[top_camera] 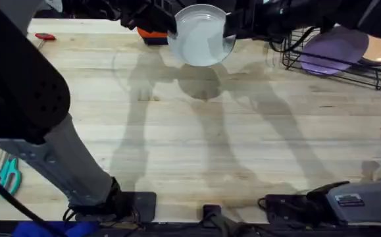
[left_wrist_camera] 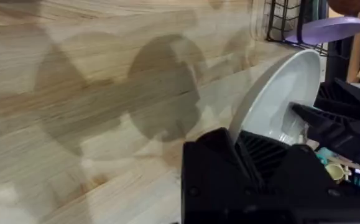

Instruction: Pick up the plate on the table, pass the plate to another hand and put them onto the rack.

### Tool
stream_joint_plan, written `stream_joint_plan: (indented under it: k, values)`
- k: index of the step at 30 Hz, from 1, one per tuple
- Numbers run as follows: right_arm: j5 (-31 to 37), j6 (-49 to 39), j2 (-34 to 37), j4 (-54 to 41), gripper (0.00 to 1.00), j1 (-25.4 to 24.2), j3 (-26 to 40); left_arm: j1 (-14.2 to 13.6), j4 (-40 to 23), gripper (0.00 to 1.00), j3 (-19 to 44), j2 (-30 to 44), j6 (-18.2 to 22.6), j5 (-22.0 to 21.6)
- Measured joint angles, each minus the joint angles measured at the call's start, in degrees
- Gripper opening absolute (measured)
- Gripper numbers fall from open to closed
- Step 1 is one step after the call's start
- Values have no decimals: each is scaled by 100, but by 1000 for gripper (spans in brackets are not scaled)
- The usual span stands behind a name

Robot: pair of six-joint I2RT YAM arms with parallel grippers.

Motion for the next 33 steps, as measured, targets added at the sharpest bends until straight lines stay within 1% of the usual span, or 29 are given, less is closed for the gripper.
stream_joint_plan:
  k: [1, 3, 7, 8, 17, 18, 19, 20, 21, 22, 23, 24, 25, 26, 27, 28, 33]
  values:
    - [0, 0, 0, 3, 249, 0, 0, 0, 0, 42, 0, 1, 0, 0]
    - [0, 6, 0, -1, 167, 0, 0, 0, 0, 42, 0, 0, 0, 0]
    - [0, 11, 0, -1, 52, 0, 0, 0, 2, 43, 0, -1, 0, -4]
    - [-4, 20, 0, 5, 38, 0, 0, 0, 2, 42, 0, 1, 0, -7]
    - [-24, 22, 0, 14, 31, 0, 0, 7, 2, 43, 0, -1, 0, -9]
    - [-24, 20, 0, 14, 31, 0, 0, 7, 2, 58, 0, 1, 2, -9]
    - [-25, 22, 0, 14, 31, 0, 0, 7, 2, 110, 0, 1, -5, -1]
    - [-24, 20, -1, 14, 31, 0, 0, 7, 0, 182, 0, -1, -2, 6]
    - [-20, 20, 0, 12, 31, 0, 0, 4, 2, 300, 0, 1, -13, 20]
    - [-17, 20, -1, 7, 31, 0, 0, 4, 0, 396, 0, 0, -32, 39]
    - [-17, 20, 0, -2, 30, 0, 0, 4, 4, 525, 0, 1, -22, 45]
    - [-17, 20, 0, -12, 30, 0, 0, 4, 2, 698, 0, 1, -26, 61]
    - [-17, 19, 0, -11, 30, 0, 0, 4, 1, 845, 0, 0, -29, 75]
    - [-17, 20, 0, -11, 30, 0, 0, 4, -1, 955, 0, 0, -52, 89]
    - [-17, 20, 0, -12, 31, 0, 0, 4, -2, 984, 0, 1, -52, 100]
    - [-17, 20, 0, -10, 30, 0, 0, 4, 2, 992, 0, 0, -47, 107]
    - [78, 16, 0, -10, 29, 0, 0, 4, 0, 995, 0, -1, -46, 54]
